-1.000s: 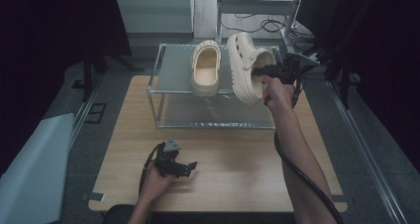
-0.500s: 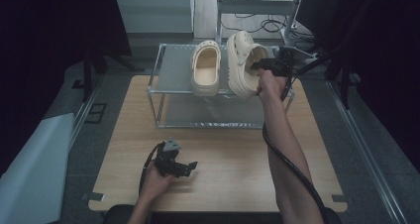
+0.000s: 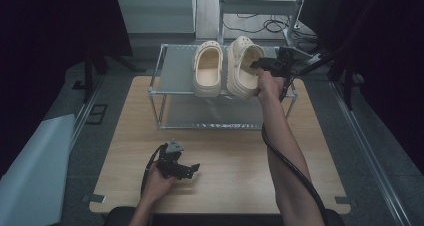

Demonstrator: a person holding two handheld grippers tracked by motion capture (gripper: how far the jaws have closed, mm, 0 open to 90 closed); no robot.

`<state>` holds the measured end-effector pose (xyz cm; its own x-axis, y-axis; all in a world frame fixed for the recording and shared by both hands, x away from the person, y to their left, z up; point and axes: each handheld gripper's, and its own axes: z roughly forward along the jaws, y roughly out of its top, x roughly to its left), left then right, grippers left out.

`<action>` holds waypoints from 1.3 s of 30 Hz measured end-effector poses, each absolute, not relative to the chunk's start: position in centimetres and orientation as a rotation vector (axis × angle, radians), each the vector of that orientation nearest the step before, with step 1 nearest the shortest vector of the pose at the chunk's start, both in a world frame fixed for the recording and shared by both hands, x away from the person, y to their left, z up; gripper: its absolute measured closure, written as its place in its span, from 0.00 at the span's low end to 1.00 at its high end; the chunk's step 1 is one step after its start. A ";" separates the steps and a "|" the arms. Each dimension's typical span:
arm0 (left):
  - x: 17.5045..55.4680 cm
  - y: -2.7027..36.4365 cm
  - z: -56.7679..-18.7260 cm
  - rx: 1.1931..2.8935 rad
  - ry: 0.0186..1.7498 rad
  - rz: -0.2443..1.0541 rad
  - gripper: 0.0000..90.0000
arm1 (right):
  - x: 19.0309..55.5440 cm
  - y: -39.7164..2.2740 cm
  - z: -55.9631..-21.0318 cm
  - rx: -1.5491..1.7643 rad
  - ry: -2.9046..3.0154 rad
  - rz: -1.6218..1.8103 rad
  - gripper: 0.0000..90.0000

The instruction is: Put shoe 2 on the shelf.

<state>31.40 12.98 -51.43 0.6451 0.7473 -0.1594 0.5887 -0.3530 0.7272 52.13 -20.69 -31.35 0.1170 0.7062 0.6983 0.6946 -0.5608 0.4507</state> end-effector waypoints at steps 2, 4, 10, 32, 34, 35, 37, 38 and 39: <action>31.4 13.0 -51.4 2.069 1.039 0.254 0.00 | 52.2 -20.7 -31.5 2.328 1.475 1.479 0.61; 31.4 13.0 -51.4 2.070 1.039 0.254 0.00 | 52.4 -20.5 -31.6 2.318 1.493 1.480 0.55; 31.4 12.9 -51.5 2.080 1.034 0.254 0.00 | 52.6 -19.8 -31.9 2.283 1.546 1.492 0.41; 31.4 12.8 -51.6 2.094 1.031 0.257 0.00 | 53.8 -18.5 -32.7 2.263 1.579 1.499 0.26; 31.4 12.8 -51.6 2.099 1.028 0.256 0.00 | 53.7 -18.7 -32.9 2.257 1.640 1.556 0.16; 31.4 12.7 -51.6 2.101 1.027 0.258 0.00 | 53.7 -18.7 -32.9 2.257 1.640 1.556 0.16; 31.4 12.6 -51.6 2.106 1.022 0.256 0.00 | 53.6 -19.1 -32.8 2.253 1.651 1.586 0.16; 31.4 12.5 -51.6 2.107 1.020 0.257 0.00 | 53.5 -19.2 -32.8 2.248 1.651 1.609 0.16; 31.4 12.5 -51.6 2.107 1.020 0.257 0.00 | 53.4 -19.4 -32.8 2.239 1.654 1.630 0.16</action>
<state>31.38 12.53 -51.62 0.6596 0.7384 -0.1404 0.5840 -0.3858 0.7142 53.43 -19.40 -32.77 -0.0344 0.6682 0.7432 0.7530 -0.4716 0.4589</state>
